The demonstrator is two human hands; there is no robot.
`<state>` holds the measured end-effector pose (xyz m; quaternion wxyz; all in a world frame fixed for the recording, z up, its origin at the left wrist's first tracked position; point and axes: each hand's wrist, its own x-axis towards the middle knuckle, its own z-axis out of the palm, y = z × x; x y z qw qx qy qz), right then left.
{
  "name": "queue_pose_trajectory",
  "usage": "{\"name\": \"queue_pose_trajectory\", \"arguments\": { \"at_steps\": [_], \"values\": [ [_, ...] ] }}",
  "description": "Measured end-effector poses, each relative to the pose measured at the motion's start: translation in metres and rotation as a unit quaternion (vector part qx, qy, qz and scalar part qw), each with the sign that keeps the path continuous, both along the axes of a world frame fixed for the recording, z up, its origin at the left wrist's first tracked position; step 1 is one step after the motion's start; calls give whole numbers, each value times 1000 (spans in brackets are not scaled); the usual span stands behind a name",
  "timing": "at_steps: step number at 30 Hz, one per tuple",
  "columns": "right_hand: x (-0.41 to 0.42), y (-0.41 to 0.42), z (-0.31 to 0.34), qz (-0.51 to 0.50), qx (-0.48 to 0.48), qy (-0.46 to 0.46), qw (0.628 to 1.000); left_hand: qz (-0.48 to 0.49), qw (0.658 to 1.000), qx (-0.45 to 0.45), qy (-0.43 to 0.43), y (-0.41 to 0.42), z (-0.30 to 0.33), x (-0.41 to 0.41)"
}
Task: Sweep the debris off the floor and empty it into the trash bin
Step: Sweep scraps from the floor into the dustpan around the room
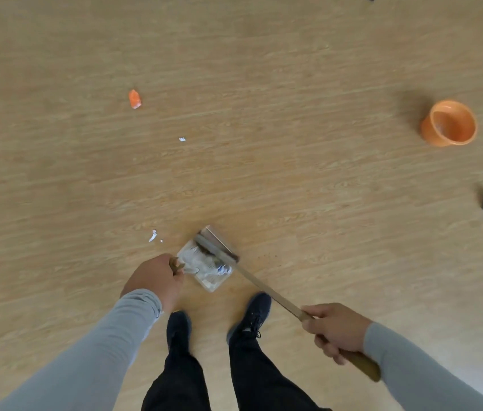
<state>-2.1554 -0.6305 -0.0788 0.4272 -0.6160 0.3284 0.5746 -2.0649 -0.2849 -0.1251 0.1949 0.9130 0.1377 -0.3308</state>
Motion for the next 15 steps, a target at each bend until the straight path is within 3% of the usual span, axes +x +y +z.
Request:
{"name": "queue_pose_trajectory", "arguments": {
  "at_steps": [6,15],
  "values": [
    [-32,-17,51,-116,5,15,993,-2,1000,-12,0,10,-3,0],
    [-41,69,84,-169,-79,-84,979,-47,997,-51,25,76,31,-41]
  ]
}}
